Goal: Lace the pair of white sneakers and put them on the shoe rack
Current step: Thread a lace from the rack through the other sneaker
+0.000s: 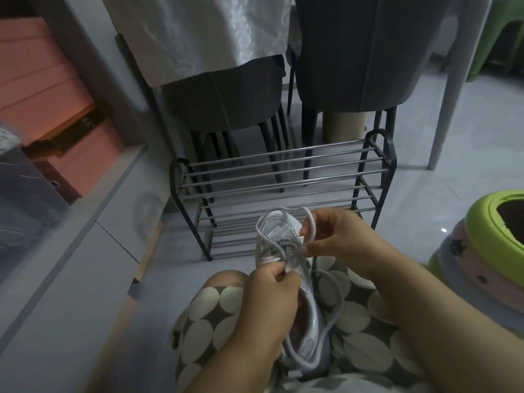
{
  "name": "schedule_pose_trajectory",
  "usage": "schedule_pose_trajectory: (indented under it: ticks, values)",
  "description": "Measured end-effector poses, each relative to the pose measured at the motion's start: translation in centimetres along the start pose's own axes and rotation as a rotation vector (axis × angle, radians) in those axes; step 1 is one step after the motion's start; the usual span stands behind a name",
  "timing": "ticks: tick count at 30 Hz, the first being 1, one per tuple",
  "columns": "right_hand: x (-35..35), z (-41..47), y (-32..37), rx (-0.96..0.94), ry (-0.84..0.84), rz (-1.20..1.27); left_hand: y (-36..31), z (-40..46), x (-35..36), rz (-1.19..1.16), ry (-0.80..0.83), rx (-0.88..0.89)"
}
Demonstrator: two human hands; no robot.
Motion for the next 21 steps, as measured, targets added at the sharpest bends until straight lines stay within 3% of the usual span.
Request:
schedule_pose_trajectory:
  ticks: [3,8,21]
  values:
    - [-0.3,0.0,0.0,0.003,-0.039,-0.080,0.3,-0.5,0.7,-0.246,-0.032,-0.080]
    - [-0.1,-0.2,0.2,0.000,-0.043,-0.145,-0.6,-1.0,1.1,-0.437,-0.053,-0.099]
    - [1.1,-0.1,0.7,-0.050,-0.004,-0.218,1.0,-0.2,1.0,-0.381,-0.060,-0.076]
Point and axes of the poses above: each hand's wrist, its own z-axis towards the middle knuckle, its own x-axis out of the palm, y = z × x, the point moved 8 cm from there along z, towards the middle knuckle, and after that the axes turned 11 degrees about x, right-handed, at the moved point
